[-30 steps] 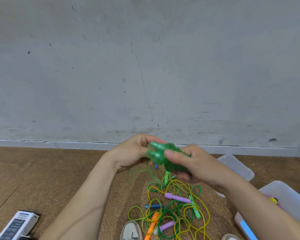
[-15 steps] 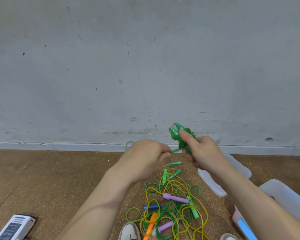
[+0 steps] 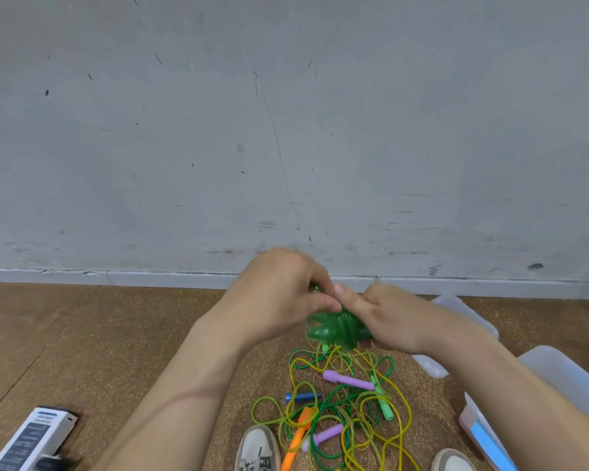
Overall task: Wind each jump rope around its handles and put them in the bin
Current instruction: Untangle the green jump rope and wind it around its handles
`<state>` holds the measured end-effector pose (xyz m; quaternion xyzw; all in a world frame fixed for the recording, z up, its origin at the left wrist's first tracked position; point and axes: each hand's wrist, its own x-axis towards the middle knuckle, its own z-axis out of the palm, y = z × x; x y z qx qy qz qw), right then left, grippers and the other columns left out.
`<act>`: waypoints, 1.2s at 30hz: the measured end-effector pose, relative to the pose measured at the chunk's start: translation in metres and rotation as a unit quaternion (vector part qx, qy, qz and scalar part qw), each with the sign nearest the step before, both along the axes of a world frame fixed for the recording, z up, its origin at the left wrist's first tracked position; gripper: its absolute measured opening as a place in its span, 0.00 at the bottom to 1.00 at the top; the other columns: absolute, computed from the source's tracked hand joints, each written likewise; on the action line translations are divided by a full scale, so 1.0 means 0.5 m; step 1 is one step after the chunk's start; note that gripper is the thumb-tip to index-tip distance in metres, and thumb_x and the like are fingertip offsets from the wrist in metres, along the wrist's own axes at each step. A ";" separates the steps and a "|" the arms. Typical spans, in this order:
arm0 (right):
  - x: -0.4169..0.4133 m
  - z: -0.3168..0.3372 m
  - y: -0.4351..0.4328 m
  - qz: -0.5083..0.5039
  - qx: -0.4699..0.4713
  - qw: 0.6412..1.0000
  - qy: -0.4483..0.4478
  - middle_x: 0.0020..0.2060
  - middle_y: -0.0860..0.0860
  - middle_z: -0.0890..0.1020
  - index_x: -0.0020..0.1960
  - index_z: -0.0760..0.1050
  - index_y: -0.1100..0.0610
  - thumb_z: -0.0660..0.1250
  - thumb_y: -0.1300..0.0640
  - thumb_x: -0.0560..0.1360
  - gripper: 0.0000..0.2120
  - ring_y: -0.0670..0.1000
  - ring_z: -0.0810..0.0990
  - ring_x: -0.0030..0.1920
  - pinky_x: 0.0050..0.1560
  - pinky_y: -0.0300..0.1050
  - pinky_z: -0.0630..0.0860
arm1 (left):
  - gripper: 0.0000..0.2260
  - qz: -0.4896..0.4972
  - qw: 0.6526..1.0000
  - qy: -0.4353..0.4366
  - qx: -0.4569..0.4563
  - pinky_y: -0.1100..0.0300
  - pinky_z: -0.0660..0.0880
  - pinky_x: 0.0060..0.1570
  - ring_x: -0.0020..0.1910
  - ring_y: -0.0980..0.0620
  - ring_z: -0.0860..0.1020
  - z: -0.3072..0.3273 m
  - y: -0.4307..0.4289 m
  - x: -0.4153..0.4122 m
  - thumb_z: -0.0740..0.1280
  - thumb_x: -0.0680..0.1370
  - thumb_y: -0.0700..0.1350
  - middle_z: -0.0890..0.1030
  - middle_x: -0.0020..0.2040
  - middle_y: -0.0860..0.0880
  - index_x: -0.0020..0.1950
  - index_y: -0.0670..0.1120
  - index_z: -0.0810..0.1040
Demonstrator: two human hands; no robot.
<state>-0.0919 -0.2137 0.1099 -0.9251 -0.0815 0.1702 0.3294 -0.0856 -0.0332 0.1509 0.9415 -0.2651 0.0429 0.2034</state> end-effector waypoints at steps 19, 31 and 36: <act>0.018 0.015 -0.032 -0.253 0.379 0.878 0.144 0.21 0.50 0.65 0.34 0.72 0.59 0.57 0.31 0.75 0.31 0.45 0.56 0.18 0.22 0.33 0.49 | 0.08 0.014 0.986 0.087 -0.142 0.61 0.62 0.30 0.24 0.59 0.65 0.041 0.040 -0.010 0.76 0.70 0.46 0.71 0.22 0.57 0.34 0.50 0.78; 0.026 -0.008 -0.021 -0.291 0.256 0.922 -0.016 0.18 0.49 0.73 0.30 0.75 0.61 0.57 0.32 0.75 0.33 0.49 0.68 0.20 0.24 0.40 0.65 | 0.07 0.023 0.999 0.040 0.018 0.60 0.74 0.40 0.36 0.56 0.76 0.043 0.030 -0.025 0.68 0.75 0.53 0.82 0.35 0.54 0.44 0.54 0.84; 0.024 -0.035 -0.002 -0.147 -0.015 0.985 -0.086 0.22 0.52 0.76 0.26 0.72 0.59 0.56 0.28 0.72 0.36 0.55 0.78 0.31 0.38 0.48 0.73 | 0.09 -0.008 0.999 -0.032 0.004 0.63 0.62 0.30 0.28 0.59 0.69 0.037 0.015 -0.027 0.69 0.74 0.57 0.72 0.25 0.54 0.41 0.52 0.82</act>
